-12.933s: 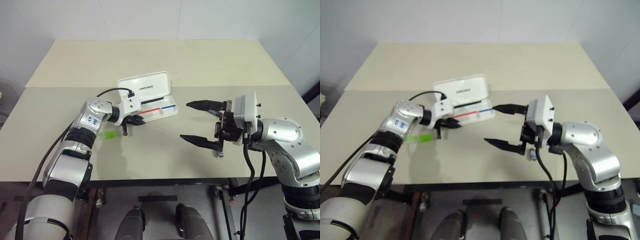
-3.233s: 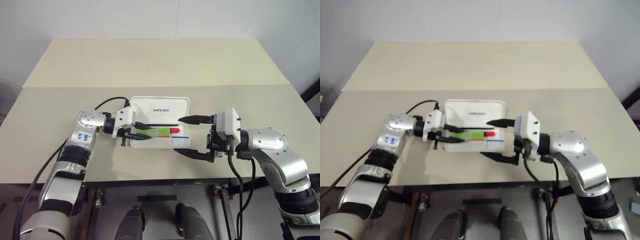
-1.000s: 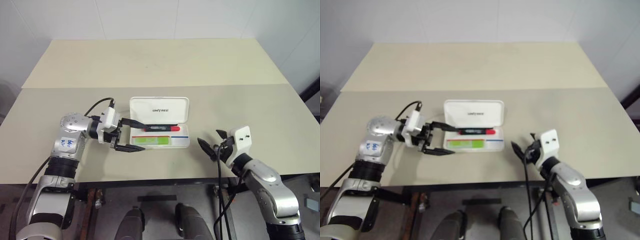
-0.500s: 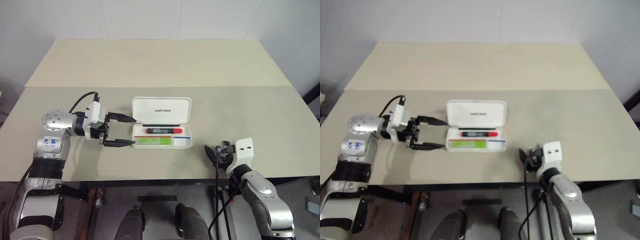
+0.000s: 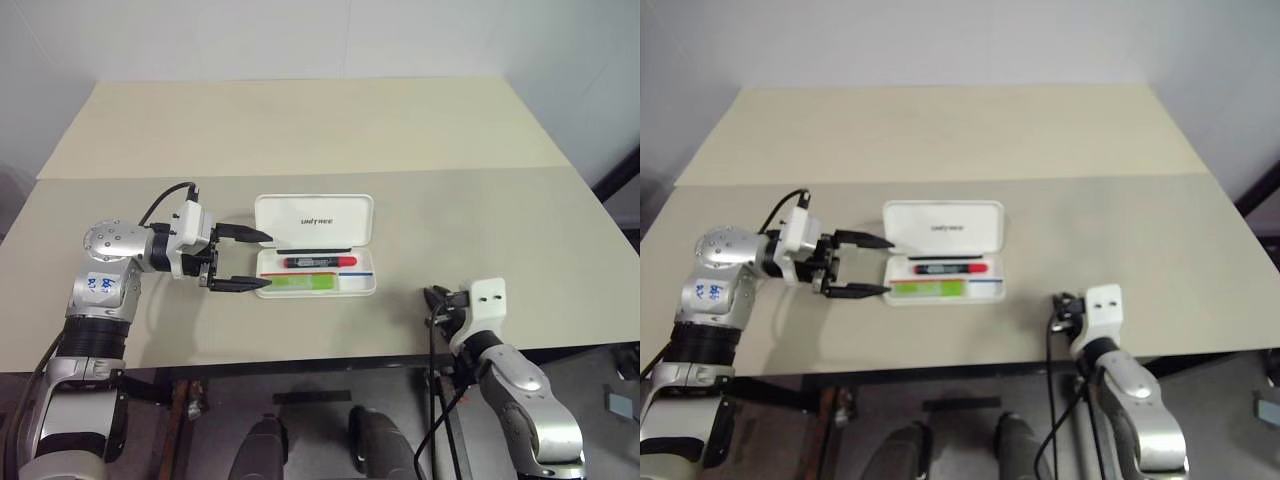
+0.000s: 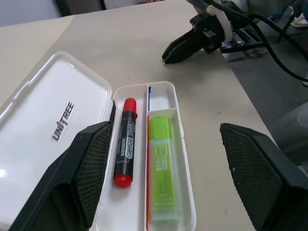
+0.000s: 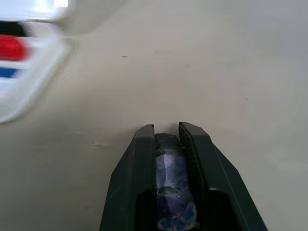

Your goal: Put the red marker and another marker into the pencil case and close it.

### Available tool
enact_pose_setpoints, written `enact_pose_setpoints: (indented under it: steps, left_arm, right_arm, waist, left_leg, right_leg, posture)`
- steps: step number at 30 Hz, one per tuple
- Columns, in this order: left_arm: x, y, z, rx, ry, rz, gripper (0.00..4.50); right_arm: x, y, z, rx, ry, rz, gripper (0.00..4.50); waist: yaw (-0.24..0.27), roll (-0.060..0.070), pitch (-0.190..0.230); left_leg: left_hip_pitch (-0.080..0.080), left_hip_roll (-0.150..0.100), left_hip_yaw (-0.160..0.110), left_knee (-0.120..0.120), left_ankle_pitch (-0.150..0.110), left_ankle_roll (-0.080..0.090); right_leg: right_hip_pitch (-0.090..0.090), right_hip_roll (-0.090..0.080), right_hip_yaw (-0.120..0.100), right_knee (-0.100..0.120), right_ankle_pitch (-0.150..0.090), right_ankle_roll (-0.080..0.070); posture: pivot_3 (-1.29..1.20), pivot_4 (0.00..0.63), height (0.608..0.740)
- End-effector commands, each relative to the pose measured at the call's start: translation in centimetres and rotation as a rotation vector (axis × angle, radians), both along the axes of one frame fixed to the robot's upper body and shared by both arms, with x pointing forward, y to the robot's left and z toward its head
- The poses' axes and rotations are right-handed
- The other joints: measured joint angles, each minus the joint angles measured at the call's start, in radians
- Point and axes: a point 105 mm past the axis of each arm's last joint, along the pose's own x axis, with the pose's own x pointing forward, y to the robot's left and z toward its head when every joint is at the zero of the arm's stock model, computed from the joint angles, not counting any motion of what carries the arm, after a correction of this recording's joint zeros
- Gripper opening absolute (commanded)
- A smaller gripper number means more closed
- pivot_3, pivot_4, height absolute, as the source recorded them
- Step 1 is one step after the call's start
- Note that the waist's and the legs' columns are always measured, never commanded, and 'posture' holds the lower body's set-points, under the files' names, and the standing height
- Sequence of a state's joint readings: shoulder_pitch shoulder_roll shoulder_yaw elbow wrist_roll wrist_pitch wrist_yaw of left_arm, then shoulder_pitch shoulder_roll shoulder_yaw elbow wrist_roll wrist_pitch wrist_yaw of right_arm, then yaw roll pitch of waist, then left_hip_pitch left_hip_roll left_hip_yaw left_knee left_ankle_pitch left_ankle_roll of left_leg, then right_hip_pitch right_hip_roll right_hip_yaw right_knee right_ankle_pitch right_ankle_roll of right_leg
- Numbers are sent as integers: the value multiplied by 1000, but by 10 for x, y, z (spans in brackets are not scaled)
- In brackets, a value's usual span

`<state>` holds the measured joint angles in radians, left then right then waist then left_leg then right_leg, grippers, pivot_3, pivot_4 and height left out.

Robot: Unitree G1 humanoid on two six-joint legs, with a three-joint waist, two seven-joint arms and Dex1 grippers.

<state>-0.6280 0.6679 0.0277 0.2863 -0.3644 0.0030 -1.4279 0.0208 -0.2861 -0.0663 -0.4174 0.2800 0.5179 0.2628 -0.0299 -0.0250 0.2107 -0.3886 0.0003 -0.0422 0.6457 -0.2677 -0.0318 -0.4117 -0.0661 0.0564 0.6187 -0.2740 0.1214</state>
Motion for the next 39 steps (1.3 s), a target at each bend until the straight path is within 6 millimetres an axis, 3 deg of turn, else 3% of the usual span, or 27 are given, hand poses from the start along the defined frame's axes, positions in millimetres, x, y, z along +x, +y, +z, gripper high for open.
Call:
enact_pose_setpoints:
  steps: [1,4,9,16,26,39]
  left_arm:
    - [-2,1,10,-17,-39,4,3802]
    - [-2,1,9,-18,-37,5,3802]
    - [-2,0,6,-20,-35,5,3802]
    - [-3,-1,4,-23,-35,7,3802]
    - [-7,0,3,-26,-34,20,3802]
    - [-8,2,4,-27,-32,31,3802]
  right_arm:
    - [8,19,35,-27,-144,177,415]
    - [15,35,57,-71,-219,373,415]
    - [23,52,75,-132,-261,665,415]
    - [25,79,73,-167,-259,989,415]
    - [32,103,53,-145,-218,1114,415]
    - [42,101,40,-163,-187,1142,415]
  waist:
    - [-3,0,0]
    - [0,0,0]
    - [1,0,0]
    - [1,0,0]
    - [0,0,0]
    - [0,0,0]
  left_leg:
    - [1,0,1,0,0,0]
    - [1,0,1,0,0,0]
    - [0,0,-1,0,0,0]
    - [-1,1,-1,0,0,0]
    - [0,1,0,0,0,-1]
    - [0,1,0,0,-1,-1]
  right_leg:
    - [0,0,1,0,0,0]
    - [0,1,0,0,0,0]
    - [0,2,0,0,0,1]
    - [-1,2,0,0,0,1]
    - [-2,2,0,1,0,1]
    - [-2,1,0,2,0,1]
  posture:
    - [0,150,740]
    - [0,150,740]
    - [0,150,740]
    - [0,150,740]
    - [0,150,740]
    - [0,150,740]
